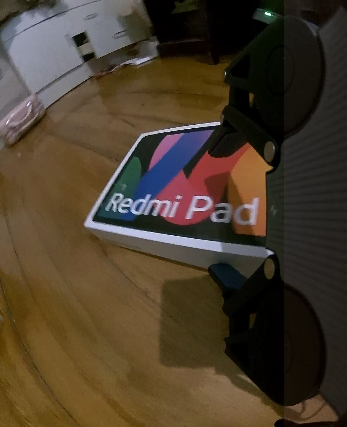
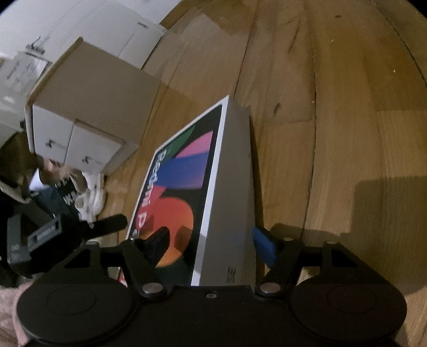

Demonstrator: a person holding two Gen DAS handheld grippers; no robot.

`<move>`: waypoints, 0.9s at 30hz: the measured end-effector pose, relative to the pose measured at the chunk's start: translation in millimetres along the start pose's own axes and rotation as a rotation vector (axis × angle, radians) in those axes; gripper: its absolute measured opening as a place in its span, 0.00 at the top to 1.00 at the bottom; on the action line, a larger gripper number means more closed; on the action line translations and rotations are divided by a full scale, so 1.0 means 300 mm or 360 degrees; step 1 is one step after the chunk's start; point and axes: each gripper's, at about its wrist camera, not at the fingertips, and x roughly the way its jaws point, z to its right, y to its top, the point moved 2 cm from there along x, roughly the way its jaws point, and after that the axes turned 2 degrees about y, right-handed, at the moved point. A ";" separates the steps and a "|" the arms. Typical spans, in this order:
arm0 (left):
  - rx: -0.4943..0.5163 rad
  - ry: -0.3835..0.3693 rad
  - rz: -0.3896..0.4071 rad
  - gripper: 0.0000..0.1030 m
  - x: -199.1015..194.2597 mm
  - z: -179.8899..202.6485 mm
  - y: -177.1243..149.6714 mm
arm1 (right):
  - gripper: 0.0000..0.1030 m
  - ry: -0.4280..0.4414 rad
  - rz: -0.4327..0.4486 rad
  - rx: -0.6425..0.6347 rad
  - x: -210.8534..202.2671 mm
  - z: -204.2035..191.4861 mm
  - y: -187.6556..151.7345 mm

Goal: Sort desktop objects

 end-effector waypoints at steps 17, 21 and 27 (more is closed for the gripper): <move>0.0329 0.0023 0.0152 0.27 0.038 0.024 -0.008 | 0.30 0.0077 0.0147 -0.0127 0.074 0.030 0.048; 0.0403 0.0066 0.0226 0.27 0.017 0.054 -0.046 | 0.31 0.0089 0.0216 -0.0182 0.046 0.016 0.039; 0.0384 0.0062 0.0232 0.27 -0.022 0.060 -0.064 | 0.31 0.0062 0.0240 -0.0205 0.026 -0.002 0.037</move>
